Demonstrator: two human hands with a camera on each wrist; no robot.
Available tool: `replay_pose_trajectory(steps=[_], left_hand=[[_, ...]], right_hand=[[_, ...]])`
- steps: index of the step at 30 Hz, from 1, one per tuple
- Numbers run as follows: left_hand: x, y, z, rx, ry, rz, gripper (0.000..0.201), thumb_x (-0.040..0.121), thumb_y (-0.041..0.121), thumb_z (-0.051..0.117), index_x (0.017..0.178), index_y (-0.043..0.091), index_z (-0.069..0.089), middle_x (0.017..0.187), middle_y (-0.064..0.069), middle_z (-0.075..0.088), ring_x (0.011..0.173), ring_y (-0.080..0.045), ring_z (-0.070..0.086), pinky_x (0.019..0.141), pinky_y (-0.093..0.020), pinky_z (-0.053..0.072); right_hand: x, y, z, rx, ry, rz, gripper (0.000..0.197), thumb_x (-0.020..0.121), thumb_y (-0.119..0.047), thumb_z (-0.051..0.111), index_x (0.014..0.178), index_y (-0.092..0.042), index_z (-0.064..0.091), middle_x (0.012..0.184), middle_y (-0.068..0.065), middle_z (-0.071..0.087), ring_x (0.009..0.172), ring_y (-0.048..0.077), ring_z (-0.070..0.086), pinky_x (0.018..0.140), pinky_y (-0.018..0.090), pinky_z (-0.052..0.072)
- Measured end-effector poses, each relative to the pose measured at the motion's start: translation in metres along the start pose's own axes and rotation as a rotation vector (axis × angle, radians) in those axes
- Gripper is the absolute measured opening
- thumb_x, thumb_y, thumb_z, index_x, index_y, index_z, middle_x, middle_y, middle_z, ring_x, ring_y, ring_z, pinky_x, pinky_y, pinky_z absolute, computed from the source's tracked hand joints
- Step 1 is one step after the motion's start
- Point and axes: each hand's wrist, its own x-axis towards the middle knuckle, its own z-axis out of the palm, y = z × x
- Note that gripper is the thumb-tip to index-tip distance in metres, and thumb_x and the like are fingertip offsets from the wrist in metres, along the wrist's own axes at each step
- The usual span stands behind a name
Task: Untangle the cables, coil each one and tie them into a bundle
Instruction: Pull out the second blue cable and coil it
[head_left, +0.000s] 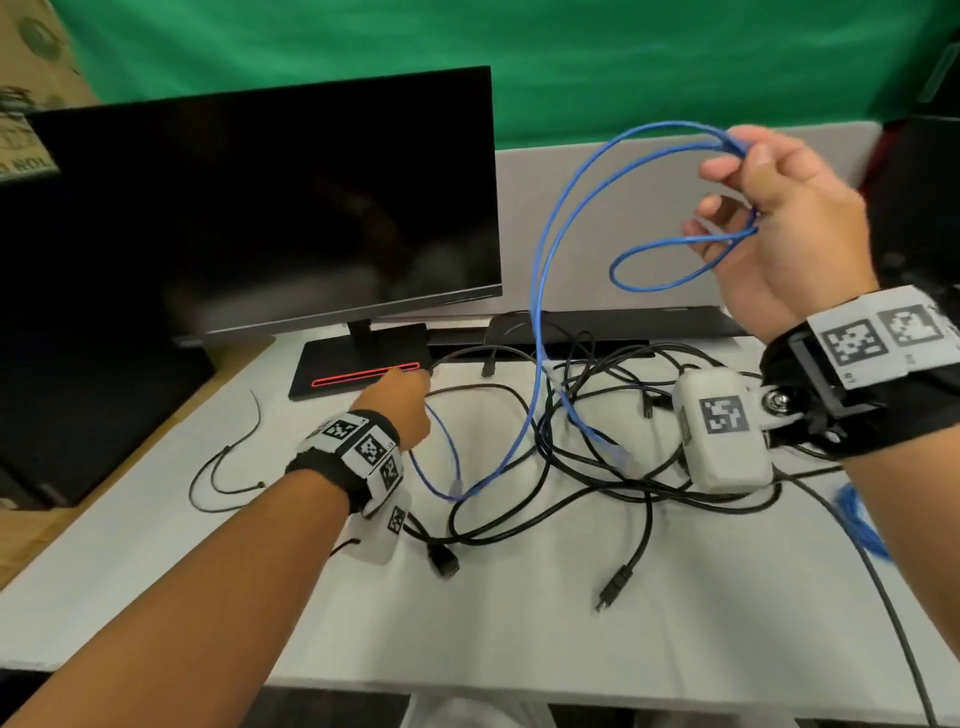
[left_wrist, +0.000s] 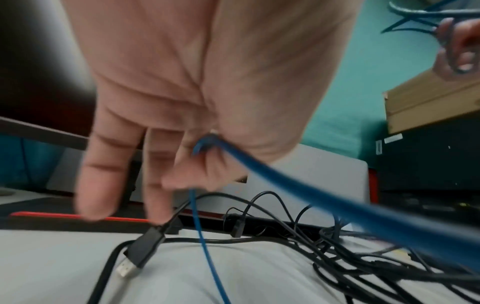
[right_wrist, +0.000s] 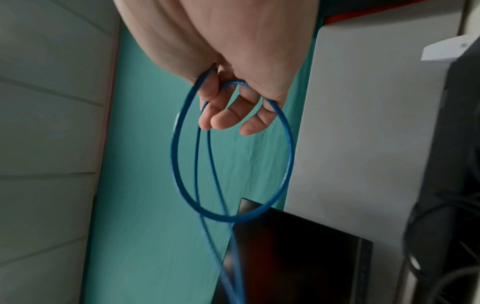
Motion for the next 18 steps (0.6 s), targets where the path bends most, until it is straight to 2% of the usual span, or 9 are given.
replay_pose_trajectory(steps=[4, 7, 9, 12, 14, 18], left_hand=[[-0.009, 0.008, -0.013, -0.343, 0.276, 0.071, 0.044, 0.087, -0.011, 0.048, 0.123, 0.008, 0.064, 0.116, -0.014, 0.066, 0.108, -0.034, 0.062, 0.094, -0.042, 0.051], [-0.025, 0.019, -0.03, -0.621, 0.364, 0.236, 0.041, 0.091, -0.013, 0.046, 0.12, 0.005, 0.067, 0.106, -0.011, 0.069, 0.096, -0.03, 0.067, 0.092, -0.046, 0.054], [-0.045, 0.027, -0.043, -0.815, 0.358, 0.326, 0.034, 0.098, -0.006, 0.045, 0.117, 0.012, 0.068, 0.106, -0.008, 0.071, 0.089, -0.025, 0.071, 0.084, -0.048, 0.058], [-0.083, 0.039, -0.059, -1.069, 0.268, 0.434, 0.026, 0.105, 0.015, 0.046, 0.114, 0.028, 0.066, 0.11, 0.002, 0.073, 0.089, -0.02, 0.074, 0.073, -0.046, 0.06], [-0.109, 0.044, -0.064, -1.186, 0.198, 0.486, 0.026, 0.108, 0.024, 0.041, 0.12, 0.028, 0.063, 0.114, 0.006, 0.073, 0.091, -0.024, 0.075, 0.071, -0.046, 0.061], [-0.152, 0.049, -0.059, -1.362, 0.067, 0.525, 0.026, 0.107, 0.027, 0.041, 0.125, 0.021, 0.06, 0.121, 0.001, 0.071, 0.092, -0.035, 0.074, 0.069, -0.055, 0.061]], right_hand=[[-0.014, 0.016, -0.008, 0.0, -0.105, 0.097, 0.019, 0.106, -0.015, 0.04, 0.106, -0.016, 0.059, 0.082, -0.001, 0.065, 0.066, 0.013, 0.057, 0.066, 0.031, 0.05], [-0.025, 0.022, -0.011, -0.022, -0.149, 0.168, 0.021, 0.106, -0.017, 0.038, 0.107, -0.017, 0.059, 0.078, -0.004, 0.064, 0.069, 0.012, 0.059, 0.069, 0.032, 0.054], [-0.034, 0.023, -0.012, -0.052, -0.182, 0.183, 0.022, 0.107, -0.019, 0.039, 0.107, -0.019, 0.06, 0.074, -0.005, 0.064, 0.068, 0.011, 0.061, 0.071, 0.033, 0.056], [-0.056, 0.022, -0.013, -0.126, -0.267, 0.207, 0.023, 0.107, -0.021, 0.039, 0.11, -0.02, 0.061, 0.076, -0.003, 0.067, 0.072, 0.013, 0.061, 0.076, 0.034, 0.053], [-0.075, 0.022, -0.014, -0.232, -0.308, 0.206, 0.024, 0.107, -0.022, 0.037, 0.113, -0.021, 0.061, 0.081, 0.001, 0.072, 0.076, 0.014, 0.062, 0.076, 0.031, 0.051], [-0.118, 0.018, -0.016, -0.413, -0.37, 0.161, 0.024, 0.107, -0.018, 0.037, 0.109, -0.018, 0.061, 0.079, 0.0, 0.073, 0.078, 0.014, 0.063, 0.073, 0.029, 0.049]])
